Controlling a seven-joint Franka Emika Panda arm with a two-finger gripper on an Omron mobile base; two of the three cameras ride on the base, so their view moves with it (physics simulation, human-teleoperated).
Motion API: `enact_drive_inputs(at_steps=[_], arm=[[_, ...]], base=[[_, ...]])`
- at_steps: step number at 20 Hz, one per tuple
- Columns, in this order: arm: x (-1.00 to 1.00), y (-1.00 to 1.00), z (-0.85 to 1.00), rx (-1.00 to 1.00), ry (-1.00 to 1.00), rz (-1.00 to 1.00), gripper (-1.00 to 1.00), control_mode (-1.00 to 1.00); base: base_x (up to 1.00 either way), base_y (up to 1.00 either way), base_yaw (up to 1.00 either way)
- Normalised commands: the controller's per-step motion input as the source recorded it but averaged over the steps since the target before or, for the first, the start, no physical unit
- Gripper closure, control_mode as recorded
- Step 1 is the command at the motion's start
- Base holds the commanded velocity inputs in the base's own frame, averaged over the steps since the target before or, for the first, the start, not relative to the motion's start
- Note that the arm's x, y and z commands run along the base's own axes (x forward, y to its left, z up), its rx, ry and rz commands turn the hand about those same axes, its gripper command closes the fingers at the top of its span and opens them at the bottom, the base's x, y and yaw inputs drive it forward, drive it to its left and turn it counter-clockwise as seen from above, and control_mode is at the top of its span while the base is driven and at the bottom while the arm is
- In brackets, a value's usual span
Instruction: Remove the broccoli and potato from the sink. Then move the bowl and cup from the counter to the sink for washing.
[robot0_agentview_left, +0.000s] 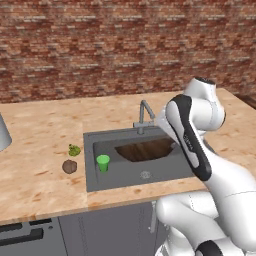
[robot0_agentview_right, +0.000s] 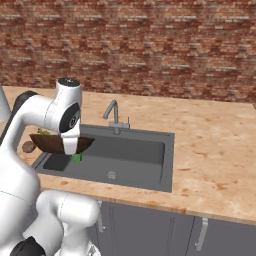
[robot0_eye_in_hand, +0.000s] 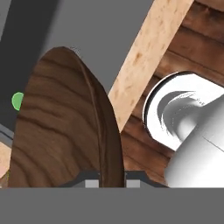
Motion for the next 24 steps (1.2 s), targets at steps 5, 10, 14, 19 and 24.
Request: enact_drive_inputs(at_steps=[5, 10, 14, 19, 24], arm=[[0.0, -0.3, 0.03, -0.03, 0.0, 0.26, 1.0, -1.0], [0.0, -0.36, 0.03, -0.02, 0.0, 0.18, 1.0, -1.0], [-0.02, -0.38, 0.03, -0.01, -0.01, 0.12, 1.0, -1.0], [-0.02, -0.38, 0.01, 0.0, -0.01, 0.11, 1.0, -1.0], [0.0, -0.35, 0.0, 0.0, -0.05, 0.14, 1.0, -1.0]], base=[[0.0, 0.0, 0.0], [0.0, 0.0, 0.0], [0.0, 0.0, 0.0], [0.0, 0.0, 0.0], [0.0, 0.0, 0.0]])
